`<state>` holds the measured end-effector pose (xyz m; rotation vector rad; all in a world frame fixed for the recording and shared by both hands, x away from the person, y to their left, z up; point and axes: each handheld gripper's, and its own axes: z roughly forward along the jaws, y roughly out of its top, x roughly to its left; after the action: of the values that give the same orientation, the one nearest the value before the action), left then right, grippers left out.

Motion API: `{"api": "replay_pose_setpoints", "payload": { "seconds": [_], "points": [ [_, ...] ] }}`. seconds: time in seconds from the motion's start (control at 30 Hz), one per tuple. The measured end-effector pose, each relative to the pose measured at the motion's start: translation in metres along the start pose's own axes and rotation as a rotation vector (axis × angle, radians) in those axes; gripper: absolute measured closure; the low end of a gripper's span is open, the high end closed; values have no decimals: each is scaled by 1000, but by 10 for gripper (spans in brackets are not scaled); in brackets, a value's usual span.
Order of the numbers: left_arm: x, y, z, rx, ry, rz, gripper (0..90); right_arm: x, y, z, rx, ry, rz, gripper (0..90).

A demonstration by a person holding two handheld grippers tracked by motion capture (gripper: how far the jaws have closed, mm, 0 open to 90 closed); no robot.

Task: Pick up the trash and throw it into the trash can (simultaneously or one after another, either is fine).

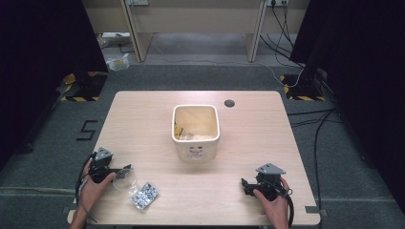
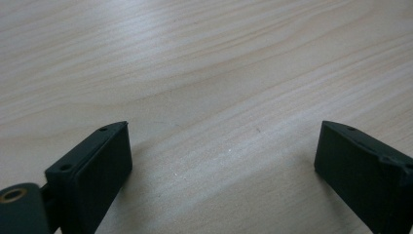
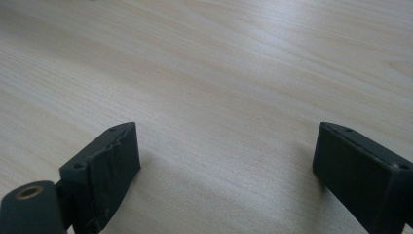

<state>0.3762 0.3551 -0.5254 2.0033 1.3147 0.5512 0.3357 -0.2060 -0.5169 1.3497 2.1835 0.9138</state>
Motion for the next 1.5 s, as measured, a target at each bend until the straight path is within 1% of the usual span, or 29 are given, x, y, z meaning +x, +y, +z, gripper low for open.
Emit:
{"api": "replay_pose_setpoints", "payload": {
  "seconds": [0.37, 0.53, 0.57, 0.6, 0.63, 0.73, 0.83, 0.9, 0.93, 0.97, 1.0, 1.03, 1.07, 1.1, 1.2, 1.23, 1.33, 1.5],
  "points": [
    [0, 0, 0, 0, -8, -1, 58, 0, 0, 0, 0, 0, 0, 103],
    [1, -1, -2, -8, -21, -1, 74, 0, 0, 0, -1, -1, -3, 103],
    [2, -1, -2, -13, -22, -4, 89, 0, 0, 0, -1, -1, -3, 103],
    [5, -2, -4, -24, -28, -16, 133, 0, 0, 0, -1, -1, -2, 103],
    [5, -2, -4, -24, -28, -16, 147, 0, 0, 0, -1, -1, -2, 103],
    [9, -2, -10, -22, -81, -58, 149, 0, 0, 0, 0, 0, -1, 103],
    [9, 1, -16, -36, -79, -57, 148, 0, 0, 0, 0, -1, -1, 103],
    [8, 4, -21, -50, -88, -56, 148, 0, 0, 0, -1, -1, -2, 102],
    [8, 7, -25, -53, -96, -49, 148, 0, 0, 0, 0, -1, -1, 103],
    [8, 7, -25, -53, -96, -49, 148, 0, 0, 0, 0, -1, -1, 103],
    [6, 10, -30, -64, -106, -47, 148, 0, 0, 0, 0, -1, -1, 103],
    [6, 10, -30, -64, -106, -47, 148, 0, 0, 0, 0, -1, -1, 103],
    [5, 11, -33, -74, -114, -47, 148, 0, 0, 0, 0, -1, -1, 103],
    [4, 13, -36, -77, -120, -39, 148, 0, 0, 0, 0, -1, -1, 103],
    [3, 17, -44, -88, -128, -36, 148, 0, 0, 0, 0, -1, -1, 103],
    [3, 19, -47, -92, -125, -30, 148, 0, 0, 0, -1, -1, -3, 102],
    [4, 22, -50, -98, -114, -26, 149, 0, 0, 0, 0, 0, -1, 103],
    [4, 22, -53, -106, -121, -30, 149, 0, 0, 0, 0, -1, -1, 103]
  ]
}}
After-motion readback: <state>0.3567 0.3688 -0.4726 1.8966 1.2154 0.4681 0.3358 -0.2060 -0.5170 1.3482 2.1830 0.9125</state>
